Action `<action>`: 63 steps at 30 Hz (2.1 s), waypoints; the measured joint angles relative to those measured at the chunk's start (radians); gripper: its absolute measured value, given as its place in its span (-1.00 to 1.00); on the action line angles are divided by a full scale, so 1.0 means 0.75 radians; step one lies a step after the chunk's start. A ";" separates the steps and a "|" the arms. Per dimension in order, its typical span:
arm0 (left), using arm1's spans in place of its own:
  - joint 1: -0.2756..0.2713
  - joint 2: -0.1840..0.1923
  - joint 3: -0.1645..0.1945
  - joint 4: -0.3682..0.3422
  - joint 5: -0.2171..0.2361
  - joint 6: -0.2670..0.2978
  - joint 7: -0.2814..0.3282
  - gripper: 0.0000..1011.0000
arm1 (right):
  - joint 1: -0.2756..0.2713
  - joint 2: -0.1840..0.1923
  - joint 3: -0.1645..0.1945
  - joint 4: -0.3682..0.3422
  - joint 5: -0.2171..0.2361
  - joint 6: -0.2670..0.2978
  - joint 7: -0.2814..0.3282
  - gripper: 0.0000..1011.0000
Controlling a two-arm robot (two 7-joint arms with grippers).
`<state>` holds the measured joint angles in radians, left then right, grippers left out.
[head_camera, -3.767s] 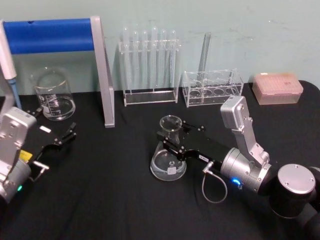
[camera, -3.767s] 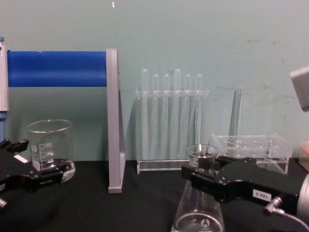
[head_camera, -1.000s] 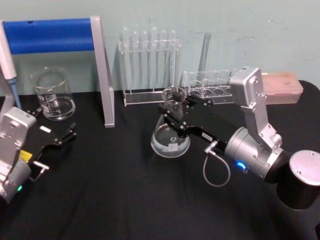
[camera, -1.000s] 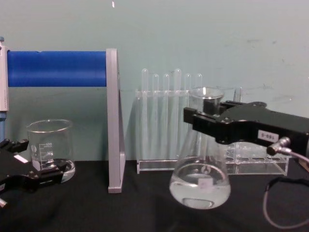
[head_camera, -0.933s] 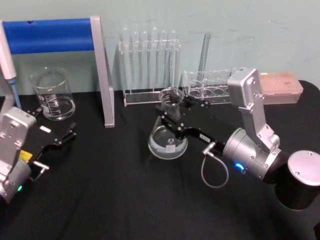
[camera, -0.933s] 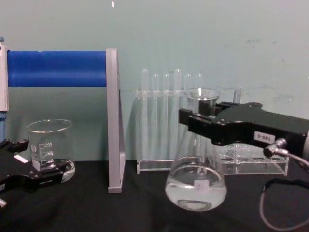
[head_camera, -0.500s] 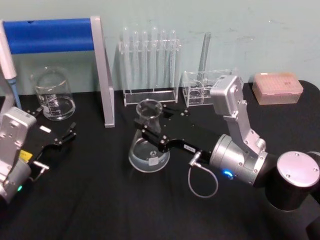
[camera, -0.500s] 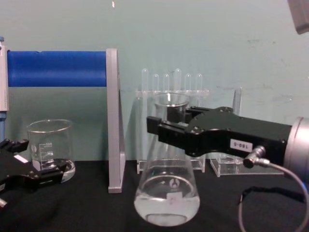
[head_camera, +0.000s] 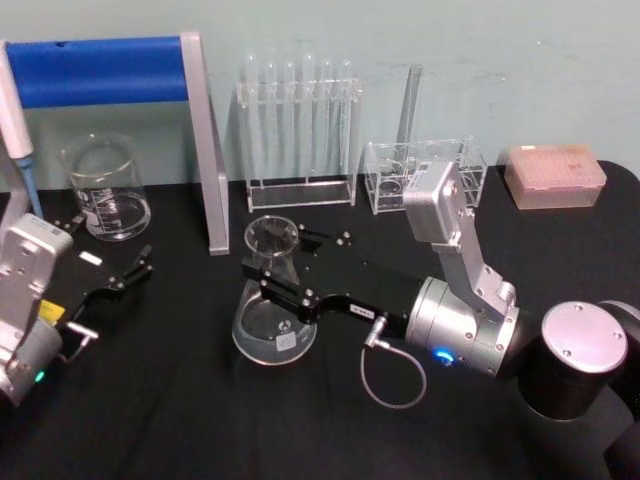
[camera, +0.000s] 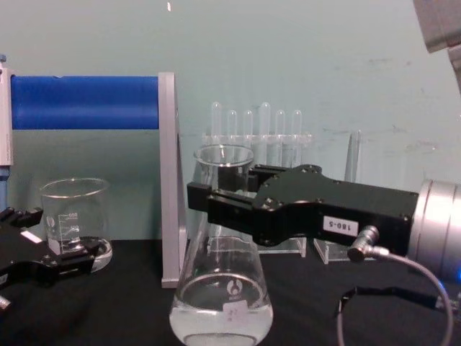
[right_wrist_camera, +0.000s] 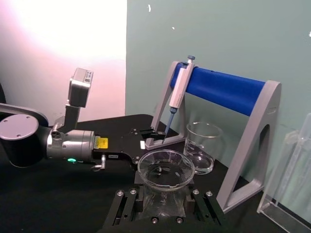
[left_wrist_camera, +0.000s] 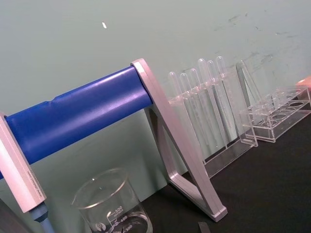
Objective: Grasp the erlenmeyer flask with one hand, shake it three times, then place it back.
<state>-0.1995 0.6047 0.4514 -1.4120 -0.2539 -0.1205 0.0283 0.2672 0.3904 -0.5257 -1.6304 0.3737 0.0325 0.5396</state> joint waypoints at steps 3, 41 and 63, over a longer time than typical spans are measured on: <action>0.000 0.000 0.000 0.000 0.000 0.000 0.000 0.98 | 0.006 0.003 -0.007 0.004 0.006 -0.004 0.004 -0.10; 0.000 0.000 0.000 0.000 0.000 0.000 0.000 0.98 | -0.095 -0.059 0.275 0.003 -0.094 0.062 -0.416 -0.10; 0.000 0.000 0.000 0.000 0.000 0.000 0.000 0.98 | -0.188 -0.111 0.397 -0.070 -0.173 0.105 -0.499 -0.10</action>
<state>-0.1996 0.6047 0.4514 -1.4120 -0.2539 -0.1205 0.0282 0.1259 0.3074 -0.2284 -1.6827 0.2442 0.1114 0.1650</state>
